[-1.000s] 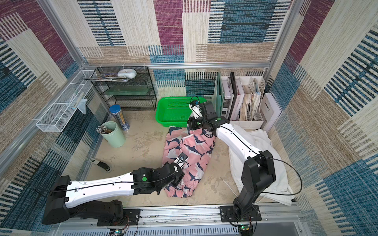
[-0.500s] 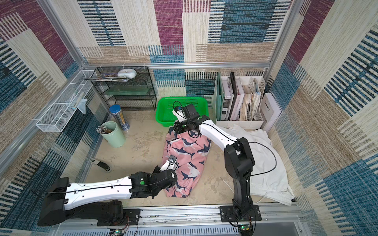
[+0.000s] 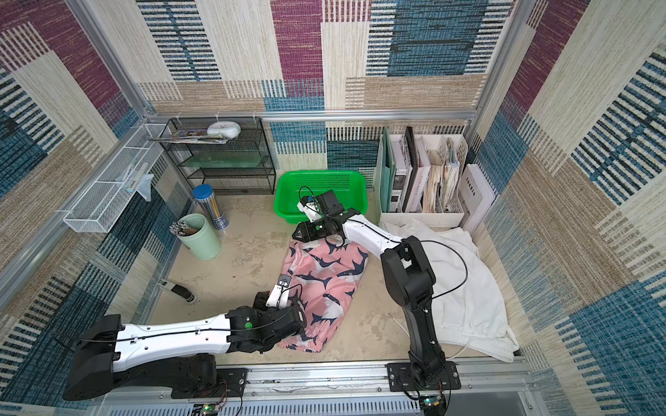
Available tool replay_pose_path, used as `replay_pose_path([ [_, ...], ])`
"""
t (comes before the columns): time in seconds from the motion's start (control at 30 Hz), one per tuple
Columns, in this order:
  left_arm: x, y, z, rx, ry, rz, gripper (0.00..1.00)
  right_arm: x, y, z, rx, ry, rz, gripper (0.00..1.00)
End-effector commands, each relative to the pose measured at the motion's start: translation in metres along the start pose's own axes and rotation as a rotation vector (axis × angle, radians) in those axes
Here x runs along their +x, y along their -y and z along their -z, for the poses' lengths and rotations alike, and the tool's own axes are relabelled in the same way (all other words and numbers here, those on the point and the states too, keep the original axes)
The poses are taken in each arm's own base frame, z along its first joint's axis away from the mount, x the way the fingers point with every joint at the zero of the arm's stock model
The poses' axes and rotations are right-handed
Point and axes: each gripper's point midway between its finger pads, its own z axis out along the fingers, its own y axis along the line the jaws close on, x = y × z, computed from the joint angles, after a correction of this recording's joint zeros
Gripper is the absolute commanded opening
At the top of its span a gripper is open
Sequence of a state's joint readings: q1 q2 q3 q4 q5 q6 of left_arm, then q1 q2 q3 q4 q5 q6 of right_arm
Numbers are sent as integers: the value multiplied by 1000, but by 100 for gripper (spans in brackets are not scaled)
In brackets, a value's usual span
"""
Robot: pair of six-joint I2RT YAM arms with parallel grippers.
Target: Roll up the shorts
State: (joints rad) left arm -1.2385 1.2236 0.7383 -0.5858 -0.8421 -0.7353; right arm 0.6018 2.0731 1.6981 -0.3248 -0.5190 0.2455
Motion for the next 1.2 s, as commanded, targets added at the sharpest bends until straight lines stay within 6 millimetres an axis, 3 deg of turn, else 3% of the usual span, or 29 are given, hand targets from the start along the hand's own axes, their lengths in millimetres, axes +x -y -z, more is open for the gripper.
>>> replay_pose_path([
  [0.0,-10,-14,5,-35,57,25,98,-25,-14,17,-6,70,62,61],
  [0.13,-19,-21,9,-37,89,23,100,-28,-9,37,60,87,67,64],
  [0.3,-36,-22,7,-8,115,10,95,-4,7,69,141,98,21,65],
  [0.37,-44,-16,1,52,106,9,56,18,16,82,172,89,-6,65],
  [0.53,-61,5,-16,214,62,24,0,81,35,101,247,-10,-66,64],
  [0.67,-60,20,-35,255,3,-19,0,130,47,101,279,-86,-118,59],
  [0.77,-49,45,-49,350,-83,-56,0,162,48,101,273,-121,-163,35],
  [0.93,-28,71,-67,413,-177,-64,0,191,52,107,299,-153,-204,2],
  [1.17,-9,80,-83,412,-258,-135,0,222,75,97,354,-242,-239,0],
])
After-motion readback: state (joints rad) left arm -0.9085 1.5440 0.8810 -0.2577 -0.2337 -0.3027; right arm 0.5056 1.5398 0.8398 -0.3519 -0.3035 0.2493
